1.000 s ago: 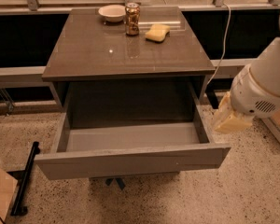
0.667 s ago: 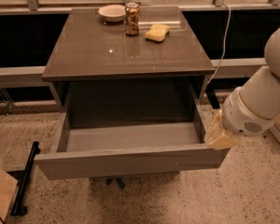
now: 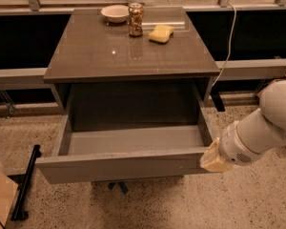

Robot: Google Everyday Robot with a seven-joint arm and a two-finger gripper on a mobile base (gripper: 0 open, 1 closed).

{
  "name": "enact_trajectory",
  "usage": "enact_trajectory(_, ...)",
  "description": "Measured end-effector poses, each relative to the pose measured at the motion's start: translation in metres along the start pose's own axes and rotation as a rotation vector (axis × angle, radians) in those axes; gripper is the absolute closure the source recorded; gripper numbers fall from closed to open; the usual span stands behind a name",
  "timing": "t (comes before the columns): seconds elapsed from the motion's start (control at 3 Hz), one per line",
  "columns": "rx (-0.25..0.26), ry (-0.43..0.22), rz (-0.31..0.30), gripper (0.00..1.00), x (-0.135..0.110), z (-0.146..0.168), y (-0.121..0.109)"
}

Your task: Close top drawer

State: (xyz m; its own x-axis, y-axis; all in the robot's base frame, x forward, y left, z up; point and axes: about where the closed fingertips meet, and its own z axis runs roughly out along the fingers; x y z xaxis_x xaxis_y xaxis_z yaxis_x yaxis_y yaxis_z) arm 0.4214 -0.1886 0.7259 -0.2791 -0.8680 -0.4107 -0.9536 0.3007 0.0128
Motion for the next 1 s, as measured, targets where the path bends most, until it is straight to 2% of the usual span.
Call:
enact_trajectory(0.33,0.014,-0.007,0.001,1.0,-0.001,0.002,-0.005)
enact_trajectory(0.67,-0.001,-0.026,0.022,1.0,0.001,0.016,-0.004)
enact_trajectory(1.0,-0.037,-0.069,0.05,1.0,0.002,0.055,-0.009)
